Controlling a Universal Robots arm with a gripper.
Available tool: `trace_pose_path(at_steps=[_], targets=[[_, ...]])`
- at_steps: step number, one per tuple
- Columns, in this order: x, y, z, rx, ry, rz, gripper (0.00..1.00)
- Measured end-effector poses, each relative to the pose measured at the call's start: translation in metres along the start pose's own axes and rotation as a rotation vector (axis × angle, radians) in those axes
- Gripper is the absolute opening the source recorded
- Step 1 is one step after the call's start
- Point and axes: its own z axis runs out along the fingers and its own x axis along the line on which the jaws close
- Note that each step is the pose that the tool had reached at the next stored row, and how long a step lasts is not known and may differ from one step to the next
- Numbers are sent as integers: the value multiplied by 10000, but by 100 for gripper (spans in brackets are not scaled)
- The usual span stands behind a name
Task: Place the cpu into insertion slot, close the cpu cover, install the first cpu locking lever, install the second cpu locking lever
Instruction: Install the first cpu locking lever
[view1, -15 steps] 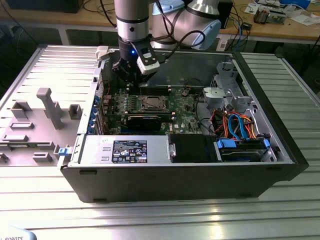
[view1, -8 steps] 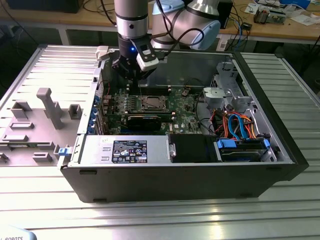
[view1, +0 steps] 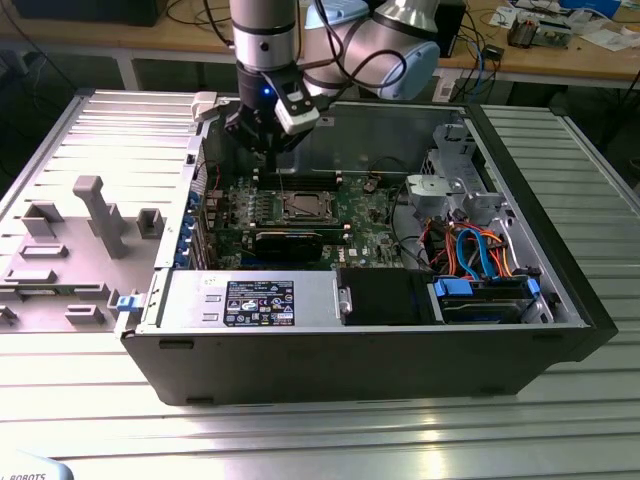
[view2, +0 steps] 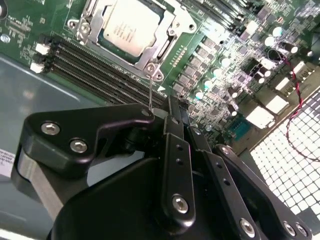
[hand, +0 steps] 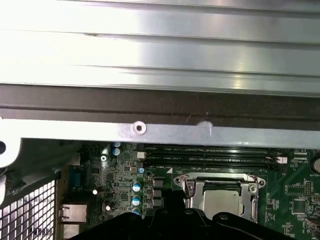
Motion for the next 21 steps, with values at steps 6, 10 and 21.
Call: trace_pose_path(at_steps=[6, 10, 21], targets=[[-7, 7, 1, 3, -109, -29, 11], [-43, 6, 2, 4, -111, -29, 11], [-190, -1, 8, 4, -111, -28, 11]])
